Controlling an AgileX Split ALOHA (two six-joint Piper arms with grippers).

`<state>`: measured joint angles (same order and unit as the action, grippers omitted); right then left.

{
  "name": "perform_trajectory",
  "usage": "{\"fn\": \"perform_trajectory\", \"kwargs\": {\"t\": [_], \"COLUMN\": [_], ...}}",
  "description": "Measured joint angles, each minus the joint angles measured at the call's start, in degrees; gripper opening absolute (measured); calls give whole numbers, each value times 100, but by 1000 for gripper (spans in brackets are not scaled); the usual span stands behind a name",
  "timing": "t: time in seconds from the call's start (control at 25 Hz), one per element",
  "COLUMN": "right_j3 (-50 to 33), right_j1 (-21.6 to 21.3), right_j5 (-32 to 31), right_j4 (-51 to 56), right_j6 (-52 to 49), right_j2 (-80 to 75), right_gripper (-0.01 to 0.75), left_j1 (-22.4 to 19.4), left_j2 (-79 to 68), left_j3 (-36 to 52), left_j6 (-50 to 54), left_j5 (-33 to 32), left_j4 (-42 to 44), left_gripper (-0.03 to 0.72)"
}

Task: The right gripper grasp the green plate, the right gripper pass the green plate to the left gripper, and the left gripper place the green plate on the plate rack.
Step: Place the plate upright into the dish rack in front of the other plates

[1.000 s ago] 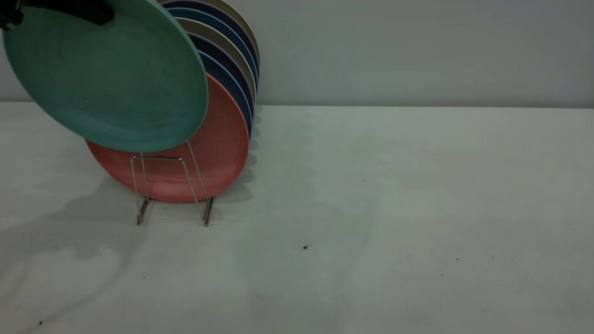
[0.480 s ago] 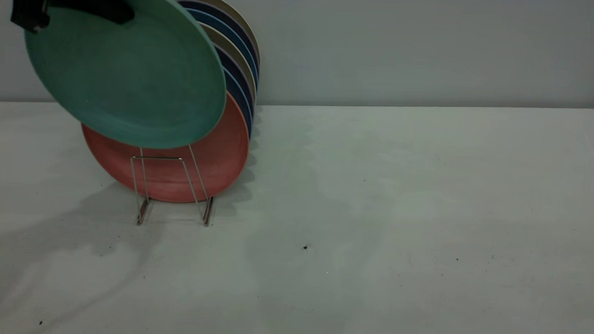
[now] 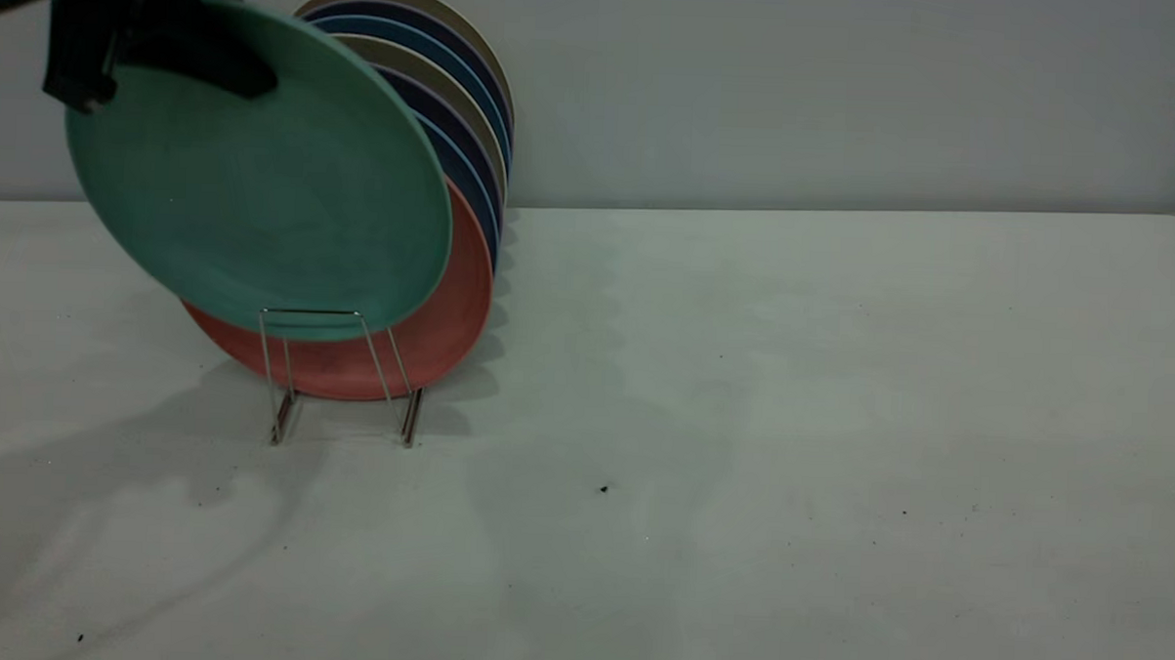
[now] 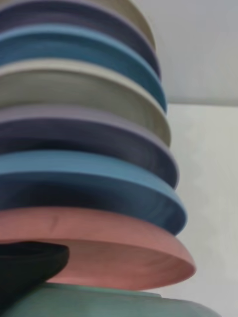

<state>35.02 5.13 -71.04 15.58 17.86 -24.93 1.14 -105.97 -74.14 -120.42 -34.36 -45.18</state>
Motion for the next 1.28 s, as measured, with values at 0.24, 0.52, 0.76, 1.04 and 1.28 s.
{"fn": "perform_trajectory", "kwargs": {"t": [0.24, 0.52, 0.76, 1.04, 1.28], "right_j3": [0, 0, 0, 0, 0], "right_j1": [0, 0, 0, 0, 0], "right_j5": [0, 0, 0, 0, 0], "right_j4": [-3, -10, -82, -146, -336], "right_j6": [0, 0, -9, -42, -42], "right_j2": [0, 0, 0, 0, 0], "right_gripper": [365, 365, 365, 365, 365], "left_j1": [0, 0, 0, 0, 0], "left_j2": [-240, -430, -554, -554, -443], "left_j3": [0, 0, 0, 0, 0], "left_j6": [0, 0, 0, 0, 170], "left_j5": [87, 208, 255, 260, 185], "left_j4": [0, 0, 0, -52, -213], "left_gripper": [128, 128, 190, 387, 457]}}
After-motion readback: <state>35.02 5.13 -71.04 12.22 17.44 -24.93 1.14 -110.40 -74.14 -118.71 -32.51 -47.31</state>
